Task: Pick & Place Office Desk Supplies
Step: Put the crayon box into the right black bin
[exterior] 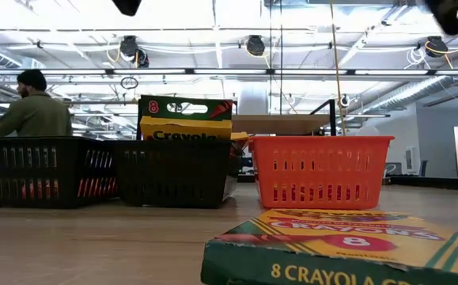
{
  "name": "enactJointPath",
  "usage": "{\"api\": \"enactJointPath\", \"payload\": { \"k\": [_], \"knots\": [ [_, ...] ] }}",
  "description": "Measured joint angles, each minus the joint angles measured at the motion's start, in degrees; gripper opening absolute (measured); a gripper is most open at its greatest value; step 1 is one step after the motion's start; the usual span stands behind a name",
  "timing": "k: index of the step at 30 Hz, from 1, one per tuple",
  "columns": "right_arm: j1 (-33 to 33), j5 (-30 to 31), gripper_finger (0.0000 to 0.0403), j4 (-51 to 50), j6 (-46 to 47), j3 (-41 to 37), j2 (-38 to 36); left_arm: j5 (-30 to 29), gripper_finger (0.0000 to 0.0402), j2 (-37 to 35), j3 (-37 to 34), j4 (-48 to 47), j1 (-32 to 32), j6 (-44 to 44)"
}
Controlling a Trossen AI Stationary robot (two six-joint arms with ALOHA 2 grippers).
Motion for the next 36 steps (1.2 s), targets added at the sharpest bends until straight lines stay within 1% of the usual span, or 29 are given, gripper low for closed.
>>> {"api": "enactJointPath", "payload": {
  "k": [2,3,6,9,12,14,19,21,23,25,27,28,31,34,36],
  "knots": [
    [0.0,1.89,0.0171,0.21,1.17,-1.29,-0.02,-0.68,0.023,1.54,3.06,-6.41,-0.8,-3.61],
    [0.12,2.54,0.0171,0.58,1.65,-1.92,-0.02,-0.67,0.023,1.98,3.83,-8.18,-1.21,-5.47],
    [0.16,2.55,0.0171,2.94,3.23,-3.85,0.0,0.41,0.023,2.47,4.14,-8.65,-2.62,-10.81],
    [0.15,2.48,0.0171,6.35,4.7,-5.59,-0.02,0.51,0.023,2.83,4.17,-9.46,-4.59,-19.15],
    [0.16,0.83,0.0171,10.01,6.69,-7.55,-0.02,-1.06,0.023,5.92,4.2,-8.31,-6.13,-25.64],
    [0.45,0.3,0.0171,11.46,8.01,-8.43,0.44,-1.71,0.023,8.98,4.08,-5.13,-6.76,-27.85],
    [1.09,1.04,0.0166,14.33,9.94,-8.92,4.51,-1.78,0.023,17.43,4.17,7.24,-7.48,-27.11],
    [1.18,1.27,0.0152,16.4,10.12,-8.92,6.75,-2.28,0.0229,20.03,4.17,11.73,-7.86,-25.55],
    [1.2,1.28,0.0124,18.13,10.15,-8.92,9.0,-2.46,0.0229,21.77,4.17,14.85,-8.21,-24.22],
    [1.2,1.28,0.0083,20.29,10.23,-8.92,11.18,-3.1,0.0229,22.67,4.19,16.09,-8.62,-24.14],
    [1.24,1.91,0.0032,21.83,9.79,-8.92,12.69,-4.07,0.0229,22.88,4.17,16.35,-8.97,-24.31],
    [1.28,2.71,0.0016,22.65,9.35,-8.92,13.36,-4.95,0.0229,22.86,4.17,16.5,-9.15,-24.31],
    [1.28,4.35,0.0006,25.48,8.94,-8.92,14.9,-6.81,0.0229,22.84,4.19,16.84,-9.74,-24.12],
    [1.14,4.25,0.0001,28.57,8.96,-8.9,16.73,-6.47,0.0229,22.83,4.17,17.41,-9.82,-25.23],
    [1.14,4.25,0.0001,29.73,9.69,-8.9,18.17,-5.15,0.0229,22.82,4.19,17.36,-9.81,-26.35]
  ]
}}
